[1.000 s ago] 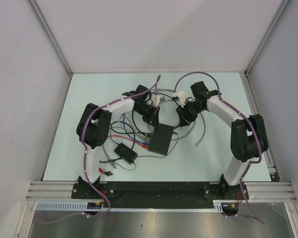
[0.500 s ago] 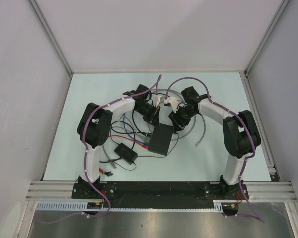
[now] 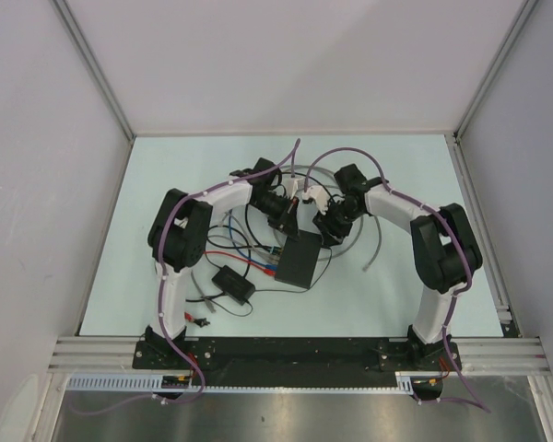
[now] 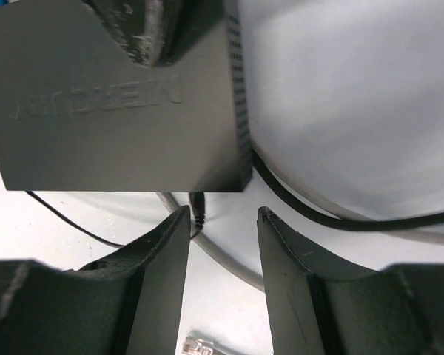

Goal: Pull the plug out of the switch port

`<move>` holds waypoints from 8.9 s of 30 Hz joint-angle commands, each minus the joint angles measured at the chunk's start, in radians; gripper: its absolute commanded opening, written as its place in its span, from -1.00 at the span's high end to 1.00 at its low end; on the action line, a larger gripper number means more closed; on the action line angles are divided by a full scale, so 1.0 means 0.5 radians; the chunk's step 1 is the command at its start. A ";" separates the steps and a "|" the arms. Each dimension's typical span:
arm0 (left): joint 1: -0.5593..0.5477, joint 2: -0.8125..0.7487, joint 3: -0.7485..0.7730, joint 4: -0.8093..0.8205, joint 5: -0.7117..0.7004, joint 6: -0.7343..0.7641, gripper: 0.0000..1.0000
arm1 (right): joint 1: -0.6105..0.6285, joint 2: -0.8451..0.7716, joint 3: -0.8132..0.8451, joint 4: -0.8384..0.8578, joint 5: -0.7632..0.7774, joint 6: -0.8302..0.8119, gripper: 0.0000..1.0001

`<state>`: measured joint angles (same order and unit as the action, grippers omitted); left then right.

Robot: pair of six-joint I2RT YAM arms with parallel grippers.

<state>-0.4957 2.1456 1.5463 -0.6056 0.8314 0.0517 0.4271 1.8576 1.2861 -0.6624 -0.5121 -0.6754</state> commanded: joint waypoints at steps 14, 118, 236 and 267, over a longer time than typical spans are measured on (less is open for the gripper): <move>0.059 0.216 -0.095 -0.099 -0.018 0.145 1.00 | 0.066 -0.202 -0.204 0.184 -0.068 -0.217 -0.01; 0.059 0.268 -0.012 -0.179 -0.288 0.265 1.00 | 0.302 -0.301 -0.511 0.433 1.021 0.078 1.00; -0.073 -0.744 -0.571 0.561 0.319 0.034 1.00 | -0.151 -0.650 -0.265 0.757 -0.135 1.492 -0.93; -0.002 -1.030 -0.721 -0.057 -0.049 0.870 -0.14 | -0.443 -0.629 -0.213 0.564 -0.114 1.394 -0.99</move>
<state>-0.4278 1.5600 1.1400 -0.7540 0.7994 0.5411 0.2237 1.5375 1.1412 -0.3855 -0.5831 0.0338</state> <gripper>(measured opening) 0.562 0.995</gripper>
